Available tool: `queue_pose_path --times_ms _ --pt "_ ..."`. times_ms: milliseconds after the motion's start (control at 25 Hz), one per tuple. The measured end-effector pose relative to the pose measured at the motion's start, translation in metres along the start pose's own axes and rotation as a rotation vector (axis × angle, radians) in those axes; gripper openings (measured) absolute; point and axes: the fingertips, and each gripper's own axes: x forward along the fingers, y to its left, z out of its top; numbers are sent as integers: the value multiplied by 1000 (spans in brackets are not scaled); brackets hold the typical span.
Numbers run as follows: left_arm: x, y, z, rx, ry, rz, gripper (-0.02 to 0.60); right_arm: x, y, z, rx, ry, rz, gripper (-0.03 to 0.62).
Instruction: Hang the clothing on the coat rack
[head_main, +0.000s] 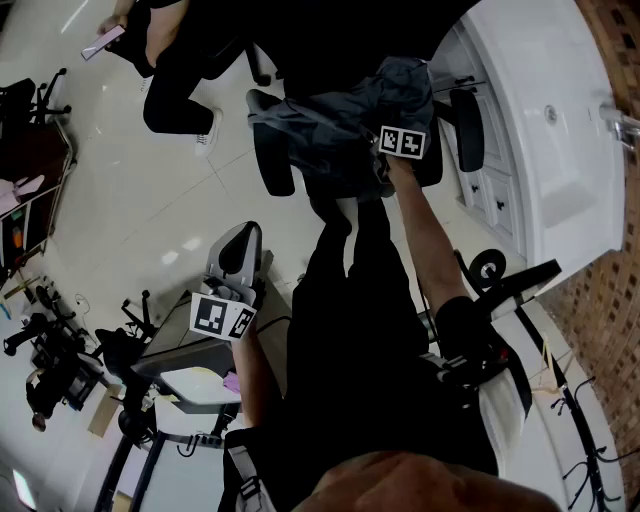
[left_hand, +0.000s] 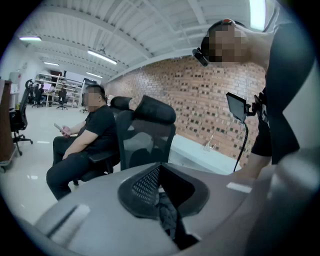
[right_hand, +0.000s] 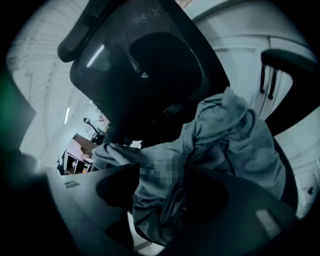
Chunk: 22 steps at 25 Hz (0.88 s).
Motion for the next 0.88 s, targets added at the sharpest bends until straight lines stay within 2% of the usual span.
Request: queue_pose_path --times_ms 80,120,160,200,360,440,480,560,680,760,880 --pt "21 0 -13 8 34 8 3 25 -25 16 47 -2 -49 266" --pt "31 -1 -18 6 42 10 3 34 -34 24 66 -4 -64 223" --pt "41 -1 -20 2 43 8 3 39 -37 30 77 -9 -66 97" --pt "51 -2 -21 2 41 2 3 40 -34 36 80 -16 -51 9" --pt "96 -1 -18 50 46 -42 3 3 24 51 36 -93 114 8" --pt "127 9 -26 92 82 -53 3 -25 55 50 1 -143 211 8" --pt "145 15 -33 138 114 -62 3 -38 68 47 -24 -160 254 8" --pt "183 23 -49 287 208 -85 3 -56 84 34 -95 -160 306 8" --pt "245 29 -69 494 324 -138 3 -63 86 0 -213 -91 325 8" --pt "283 29 -88 565 415 -209 3 -61 81 -21 -244 -50 340 8" --pt "321 18 -134 684 599 -349 3 -55 69 -51 -234 1 360 8"
